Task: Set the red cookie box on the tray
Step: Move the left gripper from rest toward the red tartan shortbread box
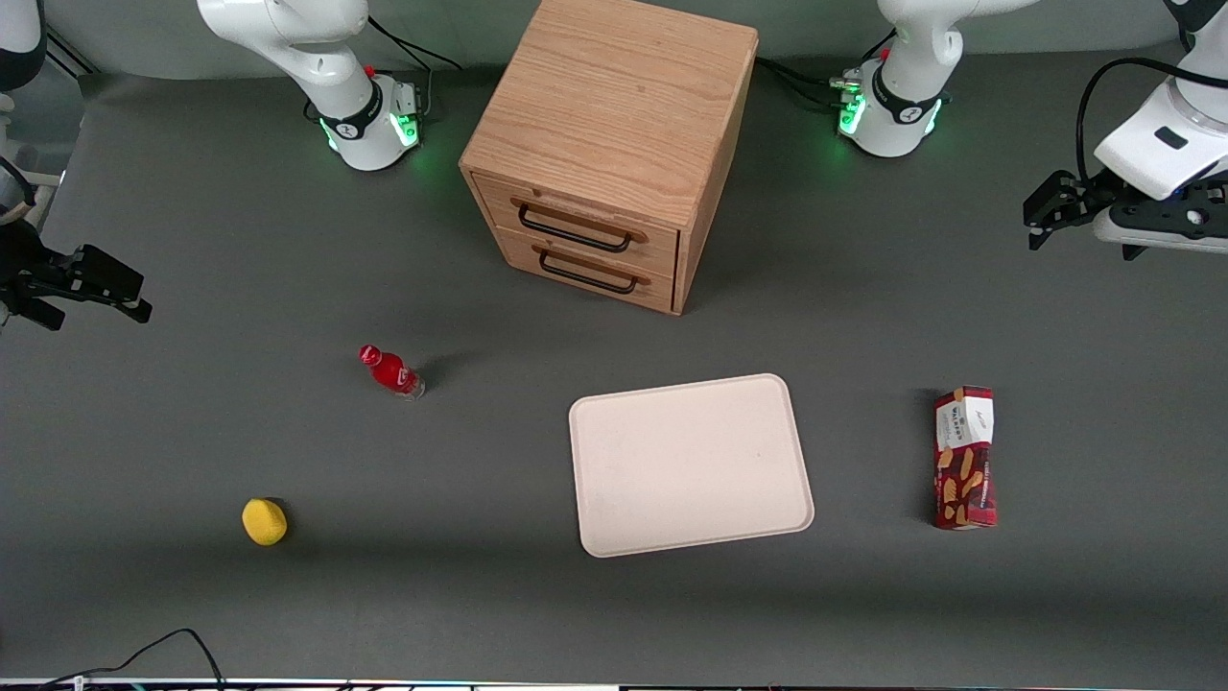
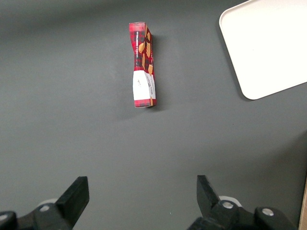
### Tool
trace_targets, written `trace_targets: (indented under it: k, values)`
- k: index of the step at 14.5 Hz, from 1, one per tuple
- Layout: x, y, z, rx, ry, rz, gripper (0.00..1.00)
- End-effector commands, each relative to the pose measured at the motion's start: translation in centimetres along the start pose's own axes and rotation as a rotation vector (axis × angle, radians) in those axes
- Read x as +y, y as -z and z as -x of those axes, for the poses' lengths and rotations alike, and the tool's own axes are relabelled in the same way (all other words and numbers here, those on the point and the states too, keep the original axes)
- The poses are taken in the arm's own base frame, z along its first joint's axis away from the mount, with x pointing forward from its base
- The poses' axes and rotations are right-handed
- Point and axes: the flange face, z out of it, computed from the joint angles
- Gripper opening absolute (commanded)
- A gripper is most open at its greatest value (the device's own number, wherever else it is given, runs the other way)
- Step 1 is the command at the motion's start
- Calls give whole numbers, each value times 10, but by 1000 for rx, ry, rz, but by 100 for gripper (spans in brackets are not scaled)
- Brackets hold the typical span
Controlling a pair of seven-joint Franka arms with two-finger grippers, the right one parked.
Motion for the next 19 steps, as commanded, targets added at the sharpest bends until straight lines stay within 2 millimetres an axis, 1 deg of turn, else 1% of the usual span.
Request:
trace_targets:
  k: [1, 2, 3, 5, 7, 11, 12, 14, 15, 16, 18, 19]
  values:
    - [0, 8, -3, -25, -23, 19, 100]
    - [0, 12, -4, -22, -18, 19, 100]
    - [0, 12, -5, -28, -18, 21, 100]
    - [-5, 9, -11, -31, -19, 27, 100]
    - [-11, 0, -15, -47, -11, 34, 100]
    - [-12, -1, -15, -49, -8, 35, 100]
    - [-14, -4, -22, -51, -7, 39, 100]
    - [-18, -12, -39, -54, -7, 48, 100]
    - [-21, -18, -54, -49, -7, 54, 100]
    - [-26, -27, -74, -52, -11, 59, 100]
    - [-37, -53, -112, -52, -20, 70, 100]
    - [-43, -77, -132, -57, -25, 61, 100]
